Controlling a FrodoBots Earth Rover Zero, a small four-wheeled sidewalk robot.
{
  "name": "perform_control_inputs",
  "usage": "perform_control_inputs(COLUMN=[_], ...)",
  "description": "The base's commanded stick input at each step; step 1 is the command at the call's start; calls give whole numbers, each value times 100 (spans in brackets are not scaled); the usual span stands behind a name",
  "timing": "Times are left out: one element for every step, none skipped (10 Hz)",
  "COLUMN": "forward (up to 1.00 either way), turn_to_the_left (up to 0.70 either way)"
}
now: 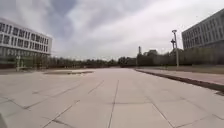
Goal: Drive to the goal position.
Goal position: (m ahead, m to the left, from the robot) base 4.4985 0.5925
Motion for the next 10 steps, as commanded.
perform_control_inputs(forward=[50,50,50,50,50,50,50,50,50,50], turn_to_the_left=[0,0,0,0,0,0,0,0,0,0])
